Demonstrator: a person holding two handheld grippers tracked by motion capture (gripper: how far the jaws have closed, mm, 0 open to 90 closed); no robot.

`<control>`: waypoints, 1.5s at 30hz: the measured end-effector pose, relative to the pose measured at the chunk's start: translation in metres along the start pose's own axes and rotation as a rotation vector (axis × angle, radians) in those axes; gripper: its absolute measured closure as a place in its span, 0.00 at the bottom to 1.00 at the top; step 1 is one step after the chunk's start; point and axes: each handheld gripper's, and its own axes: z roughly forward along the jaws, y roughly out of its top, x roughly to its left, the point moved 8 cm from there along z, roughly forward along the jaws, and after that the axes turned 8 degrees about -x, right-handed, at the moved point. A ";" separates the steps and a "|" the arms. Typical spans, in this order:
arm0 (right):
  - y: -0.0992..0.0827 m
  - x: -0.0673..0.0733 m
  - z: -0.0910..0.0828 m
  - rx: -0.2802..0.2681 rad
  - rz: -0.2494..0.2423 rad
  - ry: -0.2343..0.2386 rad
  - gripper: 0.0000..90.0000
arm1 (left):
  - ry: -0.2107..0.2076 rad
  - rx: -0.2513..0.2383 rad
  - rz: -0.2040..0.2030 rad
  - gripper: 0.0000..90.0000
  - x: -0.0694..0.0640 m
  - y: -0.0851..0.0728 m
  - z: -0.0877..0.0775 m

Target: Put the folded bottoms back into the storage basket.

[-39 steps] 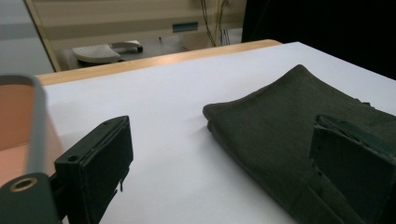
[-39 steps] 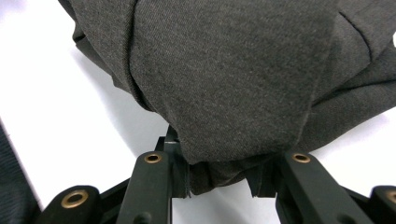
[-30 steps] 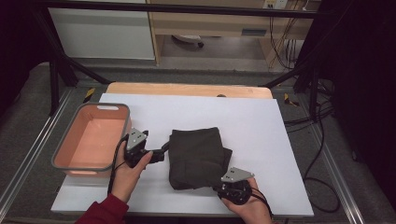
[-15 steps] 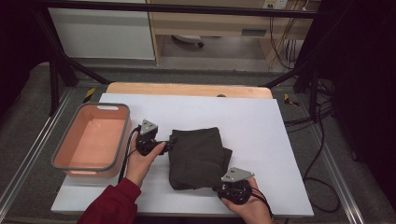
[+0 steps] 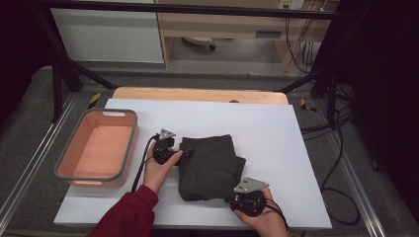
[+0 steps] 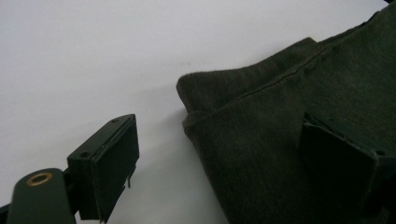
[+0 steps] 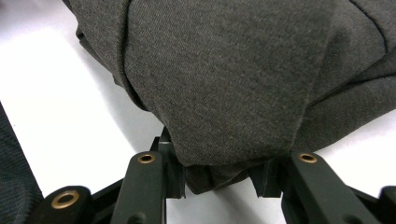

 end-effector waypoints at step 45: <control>0.074 0.002 -0.006 -0.172 -0.065 -0.004 0.74 | -0.084 -0.186 0.005 0.90 -0.025 0.091 -0.041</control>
